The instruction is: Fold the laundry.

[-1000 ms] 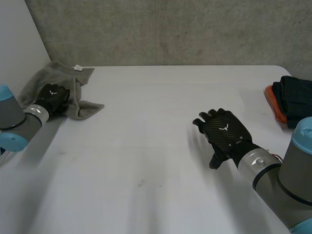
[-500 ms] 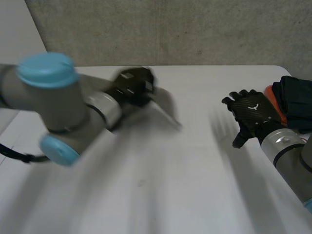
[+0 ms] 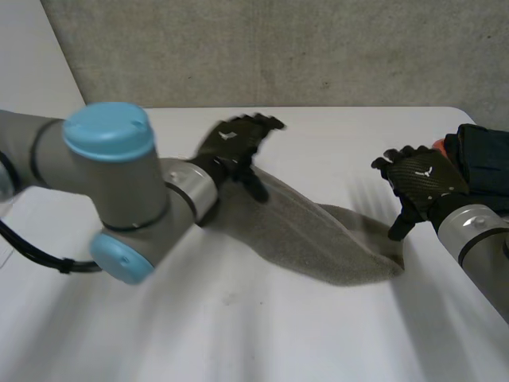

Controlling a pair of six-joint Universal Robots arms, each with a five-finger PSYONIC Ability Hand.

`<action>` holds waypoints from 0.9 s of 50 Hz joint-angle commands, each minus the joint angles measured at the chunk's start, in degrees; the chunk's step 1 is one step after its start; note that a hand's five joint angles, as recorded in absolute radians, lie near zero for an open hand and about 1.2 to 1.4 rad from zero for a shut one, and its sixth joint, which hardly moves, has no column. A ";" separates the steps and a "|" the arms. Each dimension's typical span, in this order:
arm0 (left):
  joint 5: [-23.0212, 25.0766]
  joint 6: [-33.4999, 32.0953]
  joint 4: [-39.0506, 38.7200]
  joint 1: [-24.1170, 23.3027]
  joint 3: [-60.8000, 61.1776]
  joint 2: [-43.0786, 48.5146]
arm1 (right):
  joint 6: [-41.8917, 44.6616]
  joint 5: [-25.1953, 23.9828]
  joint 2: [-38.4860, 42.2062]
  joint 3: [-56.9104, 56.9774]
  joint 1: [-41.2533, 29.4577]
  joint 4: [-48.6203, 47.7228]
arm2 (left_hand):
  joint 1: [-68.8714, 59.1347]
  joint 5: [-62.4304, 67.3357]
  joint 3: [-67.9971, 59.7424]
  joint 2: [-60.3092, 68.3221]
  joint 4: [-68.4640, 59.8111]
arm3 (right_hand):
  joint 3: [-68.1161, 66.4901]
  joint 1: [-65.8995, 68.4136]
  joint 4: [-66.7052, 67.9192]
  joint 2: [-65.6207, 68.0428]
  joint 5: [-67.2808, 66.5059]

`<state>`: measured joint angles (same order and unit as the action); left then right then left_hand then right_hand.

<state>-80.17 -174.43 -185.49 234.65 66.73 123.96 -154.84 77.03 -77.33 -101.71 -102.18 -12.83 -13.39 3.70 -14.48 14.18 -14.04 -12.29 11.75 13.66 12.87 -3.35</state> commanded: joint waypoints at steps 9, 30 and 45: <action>3.43 -33.16 -0.49 14.77 -10.28 12.78 | -0.12 -4.09 1.30 1.08 -0.65 14.25 | -9.94 9.63 -8.85 9.15 -9.29 | 2.29 -1.75 -3.66 -2.87 3.35; 12.32 -32.46 3.38 17.34 -27.18 28.09 | -0.03 1.01 6.49 -1.29 -4.34 6.95 | -52.89 52.58 -51.80 52.10 -52.25 | 2.29 -1.75 -3.66 -2.87 3.35; 3.61 -32.55 3.03 13.65 -12.34 9.56 | -0.73 2.42 8.51 1.95 -3.90 5.71 | -66.61 66.30 -65.52 65.82 -65.96 | 2.29 -1.75 -3.66 -2.87 3.35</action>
<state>-75.05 -206.97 -182.32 249.93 46.76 143.33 -155.07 79.11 -68.49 -101.42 -106.56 -7.64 -65.66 55.58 -67.82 68.39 -68.64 -12.29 11.75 13.66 12.87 -3.36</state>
